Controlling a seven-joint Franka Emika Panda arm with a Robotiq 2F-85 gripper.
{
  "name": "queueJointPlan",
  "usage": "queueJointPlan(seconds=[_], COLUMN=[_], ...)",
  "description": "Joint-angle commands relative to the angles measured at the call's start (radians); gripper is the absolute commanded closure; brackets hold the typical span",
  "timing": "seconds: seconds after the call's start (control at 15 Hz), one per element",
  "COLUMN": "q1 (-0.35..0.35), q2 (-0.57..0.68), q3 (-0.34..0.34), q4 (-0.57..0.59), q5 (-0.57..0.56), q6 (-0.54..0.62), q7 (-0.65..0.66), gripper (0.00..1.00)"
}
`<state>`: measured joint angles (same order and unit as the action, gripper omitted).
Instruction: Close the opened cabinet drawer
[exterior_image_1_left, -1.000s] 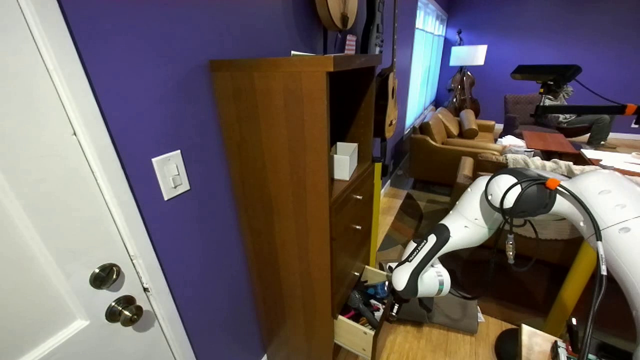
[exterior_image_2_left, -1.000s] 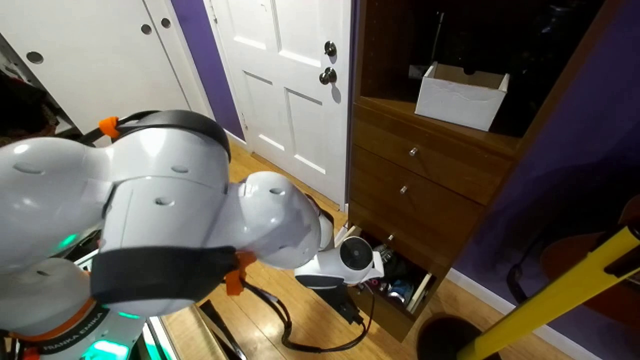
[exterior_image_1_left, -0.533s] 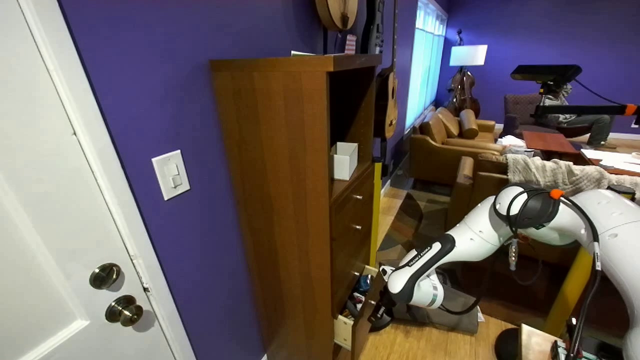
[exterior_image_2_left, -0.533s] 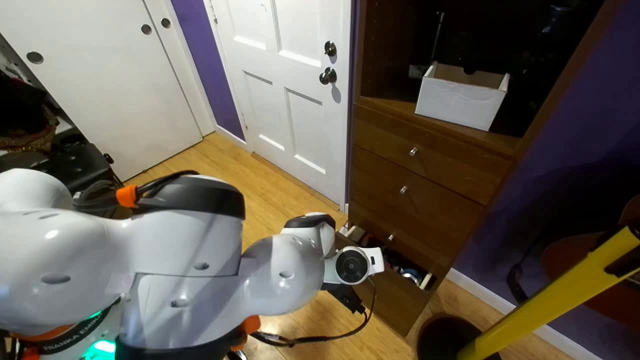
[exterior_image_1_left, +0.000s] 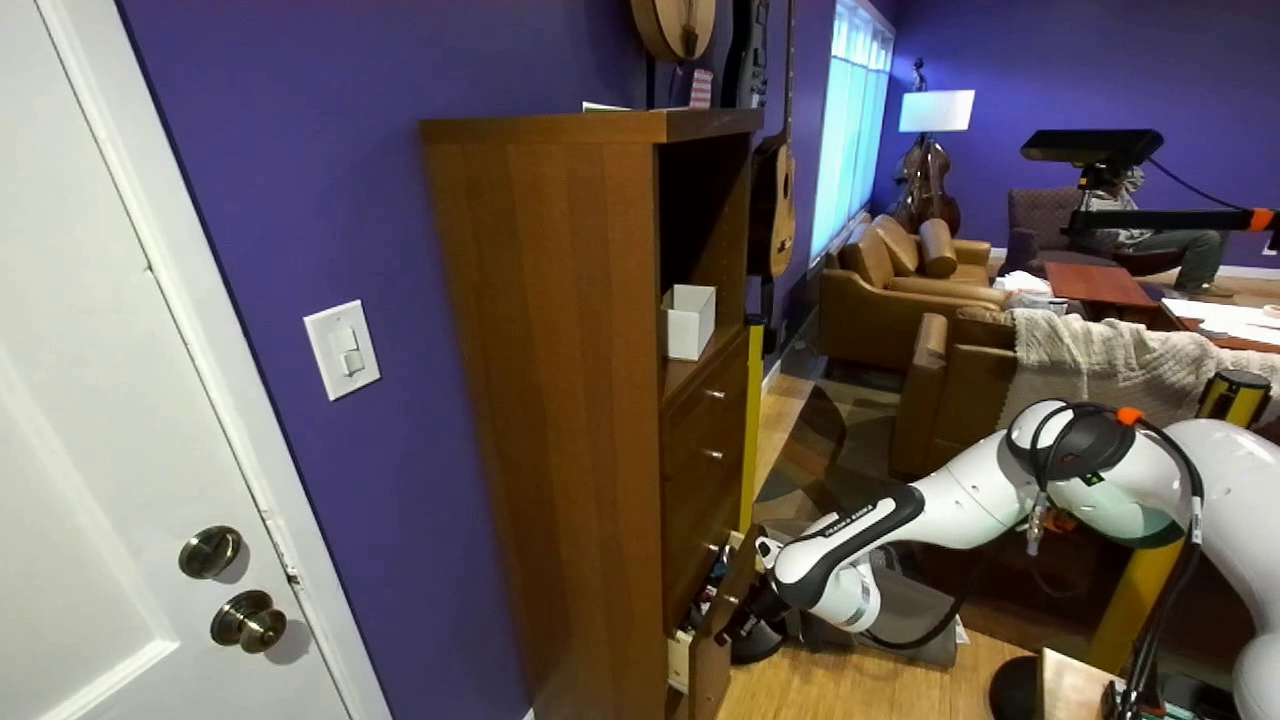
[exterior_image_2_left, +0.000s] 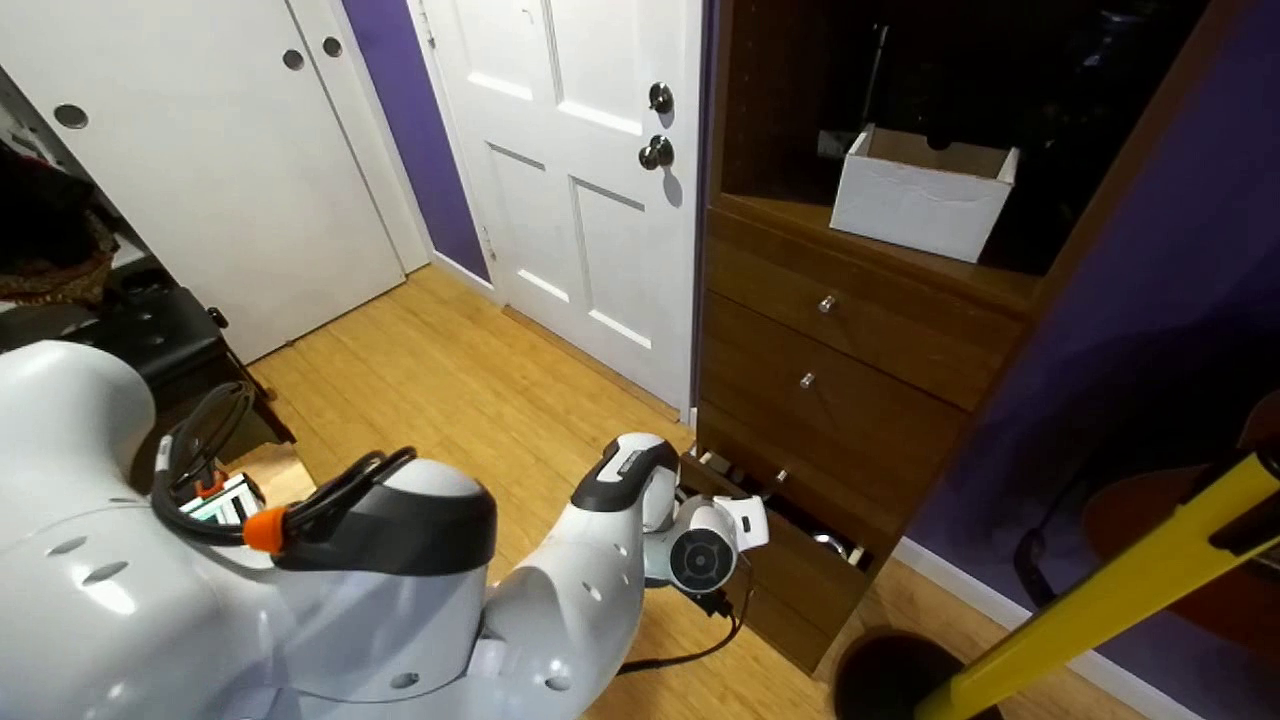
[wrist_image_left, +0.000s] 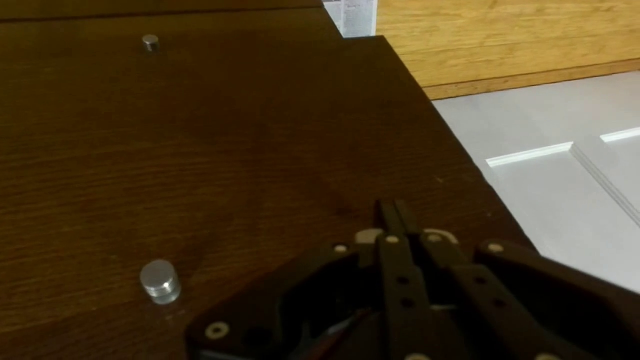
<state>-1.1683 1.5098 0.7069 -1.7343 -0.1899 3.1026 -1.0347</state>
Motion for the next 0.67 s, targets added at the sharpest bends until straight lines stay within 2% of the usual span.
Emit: queueJointPlan(seconds=[0.0, 0.27, 0.4, 0.53, 0.6], q1=[-0.079, -0.108, -0.104, -0.063, -0.042], q2=[-0.002, -0.015, -0.017, -0.019, -0.02], q3=[0.083, 0.145, 0.153, 0.108, 0.083], q4=[-0.067, -0.09, -0.079, -0.051, -0.048], q5=[0.114, 0.289, 0.372, 0.391, 0.38], q6=[0.004, -0.013, -0.022, 0.003, 0.052], q7=[-0.166, -0.354, -0.435, -0.442, -0.427], gripper=[1.0, 1.0, 1.0, 1.0, 1.0])
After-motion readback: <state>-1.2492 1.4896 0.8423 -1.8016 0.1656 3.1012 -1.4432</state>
